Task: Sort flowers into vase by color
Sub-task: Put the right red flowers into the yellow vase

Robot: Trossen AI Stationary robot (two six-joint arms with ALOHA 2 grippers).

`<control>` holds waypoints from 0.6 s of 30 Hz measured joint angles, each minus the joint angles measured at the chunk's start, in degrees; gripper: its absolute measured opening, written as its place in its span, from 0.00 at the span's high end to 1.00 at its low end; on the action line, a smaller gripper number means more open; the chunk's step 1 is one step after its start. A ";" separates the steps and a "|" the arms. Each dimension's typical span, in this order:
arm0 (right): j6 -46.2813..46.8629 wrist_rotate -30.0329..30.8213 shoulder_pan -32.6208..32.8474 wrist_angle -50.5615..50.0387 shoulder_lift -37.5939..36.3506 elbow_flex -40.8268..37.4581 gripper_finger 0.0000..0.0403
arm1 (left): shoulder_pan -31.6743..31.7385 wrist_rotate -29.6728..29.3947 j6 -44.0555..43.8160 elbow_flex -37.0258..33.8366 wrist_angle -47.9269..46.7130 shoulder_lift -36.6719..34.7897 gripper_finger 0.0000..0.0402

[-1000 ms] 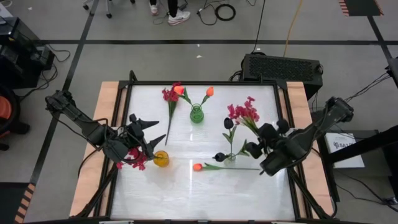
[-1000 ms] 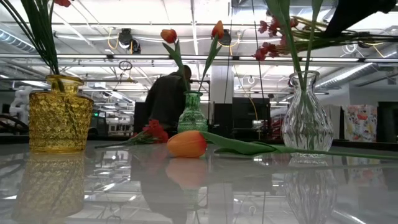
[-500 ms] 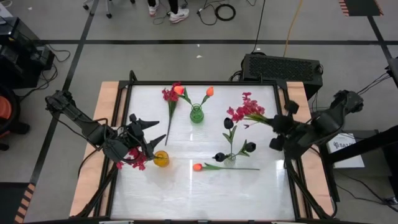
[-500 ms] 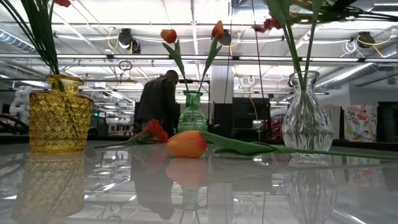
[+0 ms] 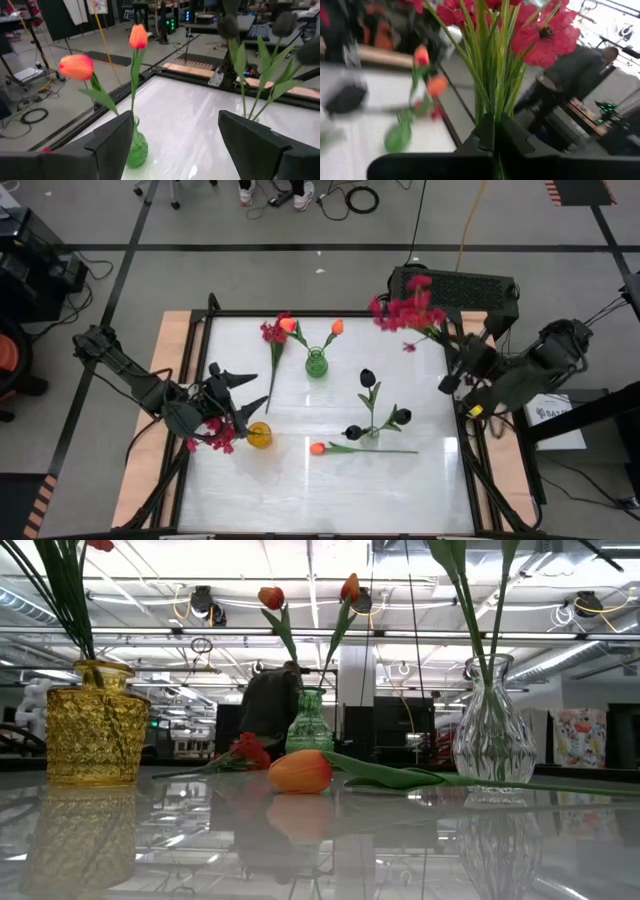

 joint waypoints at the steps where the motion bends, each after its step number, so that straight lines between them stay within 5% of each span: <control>1: -4.26 -0.06 -0.35 5.53 0.00 0.36 1.00 | 0.00 -0.02 1.52 0.00 1.76 0.00 0.27; 4: -20.28 -5.40 -2.09 25.17 0.09 1.01 1.00 | 0.00 0.50 7.29 0.00 7.97 0.00 0.27; 9: -40.03 -25.67 -6.45 53.66 0.74 1.05 1.00 | 0.09 2.95 18.85 0.07 21.64 0.00 0.27; 18: -34.62 -50.41 -16.94 66.94 9.25 1.05 1.00 | 2.66 13.02 30.77 9.34 28.97 0.29 0.27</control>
